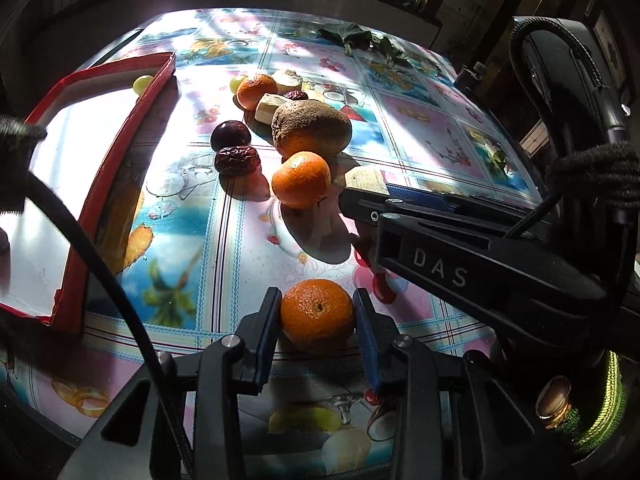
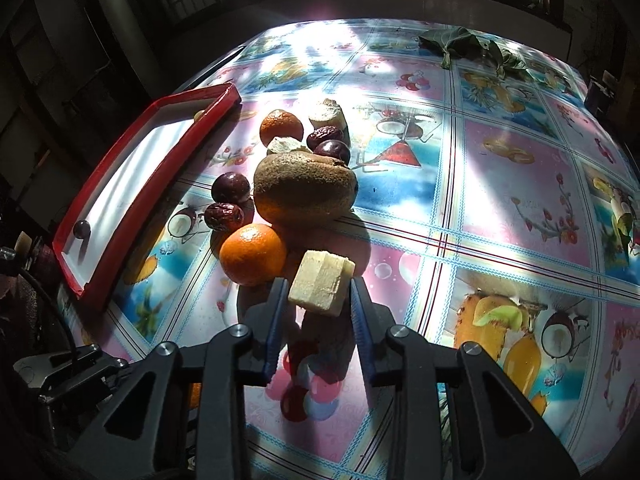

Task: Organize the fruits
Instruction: 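Close the left tool on the mandarin orange while the right tool grips the cream cube, then carry the orange and cube into the tray and open both tools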

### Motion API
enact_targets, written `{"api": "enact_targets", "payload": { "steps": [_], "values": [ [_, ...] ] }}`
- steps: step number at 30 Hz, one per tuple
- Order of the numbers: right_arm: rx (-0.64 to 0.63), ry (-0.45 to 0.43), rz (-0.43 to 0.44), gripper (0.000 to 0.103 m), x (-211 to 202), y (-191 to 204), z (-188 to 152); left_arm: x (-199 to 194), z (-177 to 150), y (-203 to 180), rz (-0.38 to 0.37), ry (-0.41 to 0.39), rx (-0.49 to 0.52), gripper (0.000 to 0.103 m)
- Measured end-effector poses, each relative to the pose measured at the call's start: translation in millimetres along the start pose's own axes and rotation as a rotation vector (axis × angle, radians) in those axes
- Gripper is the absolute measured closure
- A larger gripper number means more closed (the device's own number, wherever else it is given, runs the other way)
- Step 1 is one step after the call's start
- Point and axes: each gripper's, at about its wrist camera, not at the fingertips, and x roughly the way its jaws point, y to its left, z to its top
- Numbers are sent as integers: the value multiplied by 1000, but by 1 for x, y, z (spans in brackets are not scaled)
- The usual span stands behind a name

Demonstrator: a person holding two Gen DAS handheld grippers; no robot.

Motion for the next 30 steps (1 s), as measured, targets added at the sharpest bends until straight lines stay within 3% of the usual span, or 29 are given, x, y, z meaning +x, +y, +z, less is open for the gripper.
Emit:
{"api": "enact_targets", "payload": {
  "steps": [12,30],
  "values": [
    [67,-82,26,70,-44,-12,-7,-34,9,19,160,-85,-45,68],
    [38,-116,81,70,-62,14,-3,-61,11,44,213,-140,-89,68]
  ]
}}
